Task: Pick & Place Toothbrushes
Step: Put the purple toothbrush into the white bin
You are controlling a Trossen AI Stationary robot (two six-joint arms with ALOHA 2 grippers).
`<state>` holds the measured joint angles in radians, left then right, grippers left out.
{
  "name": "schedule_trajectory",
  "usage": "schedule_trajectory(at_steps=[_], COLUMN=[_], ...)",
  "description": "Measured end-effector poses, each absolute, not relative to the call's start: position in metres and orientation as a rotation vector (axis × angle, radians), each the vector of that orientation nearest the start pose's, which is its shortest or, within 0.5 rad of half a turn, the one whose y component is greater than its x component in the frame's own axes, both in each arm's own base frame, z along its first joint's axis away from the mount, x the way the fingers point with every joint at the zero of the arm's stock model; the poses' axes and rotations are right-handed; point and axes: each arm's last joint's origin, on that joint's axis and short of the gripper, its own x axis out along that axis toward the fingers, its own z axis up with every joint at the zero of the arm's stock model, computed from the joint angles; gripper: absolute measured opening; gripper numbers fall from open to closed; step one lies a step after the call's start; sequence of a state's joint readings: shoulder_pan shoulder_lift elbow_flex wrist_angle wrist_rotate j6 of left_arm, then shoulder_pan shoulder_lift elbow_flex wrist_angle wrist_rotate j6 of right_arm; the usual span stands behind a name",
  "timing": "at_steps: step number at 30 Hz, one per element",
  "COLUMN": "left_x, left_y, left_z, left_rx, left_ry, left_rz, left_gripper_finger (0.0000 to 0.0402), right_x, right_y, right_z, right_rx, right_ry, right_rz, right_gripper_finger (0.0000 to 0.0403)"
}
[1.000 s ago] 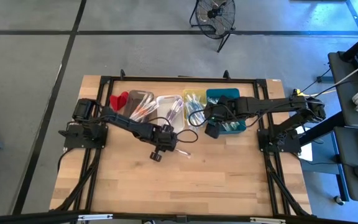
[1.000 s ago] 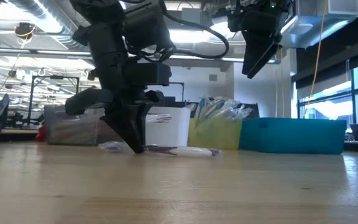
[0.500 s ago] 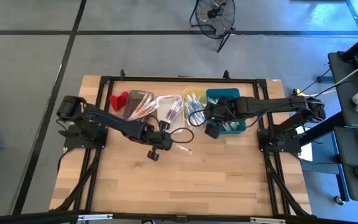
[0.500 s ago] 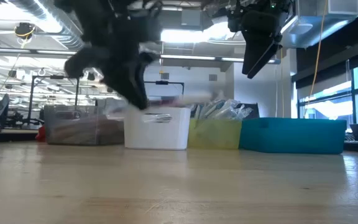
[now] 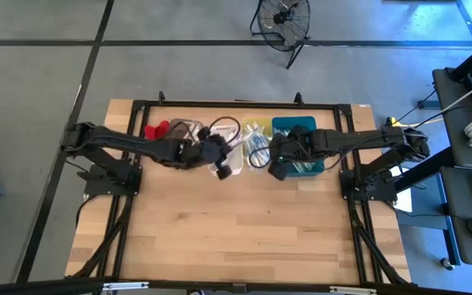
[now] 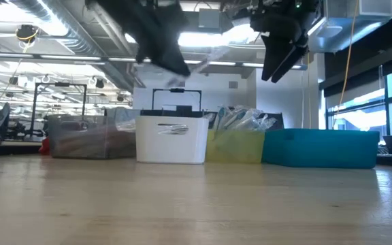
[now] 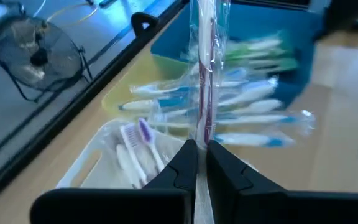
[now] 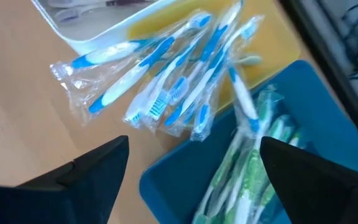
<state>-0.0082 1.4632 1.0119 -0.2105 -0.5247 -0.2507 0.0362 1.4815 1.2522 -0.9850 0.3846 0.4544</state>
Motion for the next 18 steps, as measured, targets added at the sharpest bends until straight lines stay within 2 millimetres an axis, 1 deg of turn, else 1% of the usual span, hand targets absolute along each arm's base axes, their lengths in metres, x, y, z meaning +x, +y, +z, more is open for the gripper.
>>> schedule_trajectory(at_steps=[4, 7, 9, 12, 16, 18], left_x=[0.314, 0.309, 0.305, 0.302, 0.293, 0.291], left_y=[0.038, 0.051, 0.055, 0.058, 0.057, 0.057], left_z=[0.236, 0.223, 0.215, 0.206, 0.19, 0.187], left_rx=[-0.187, -0.261, -0.282, -0.358, -0.394, -0.408], left_ry=[0.56, 0.541, 0.529, 0.466, 0.486, 0.491], left_rz=[0.583, 0.622, 0.647, 0.642, 0.677, 0.688], left_gripper_finger=[0.0012, 0.0012, 0.0012, 0.0012, 0.0012, 0.0012], right_x=[0.278, 0.273, 0.27, 0.267, 0.265, 0.264], right_y=[0.013, 0.026, 0.035, 0.047, 0.058, 0.062], right_z=[0.284, 0.287, 0.289, 0.291, 0.292, 0.292], right_rx=[0.08, 0.059, 0.048, 0.035, 0.003, 0.013], right_ry=[1.065, 1.05, 1.039, 1.026, 1.01, 0.998], right_rz=[-0.583, -0.568, -0.55, -0.51, -0.495, -0.504], right_gripper_finger=[0.036, 0.0357, 0.0356, 0.0359, 0.0367, 0.037])
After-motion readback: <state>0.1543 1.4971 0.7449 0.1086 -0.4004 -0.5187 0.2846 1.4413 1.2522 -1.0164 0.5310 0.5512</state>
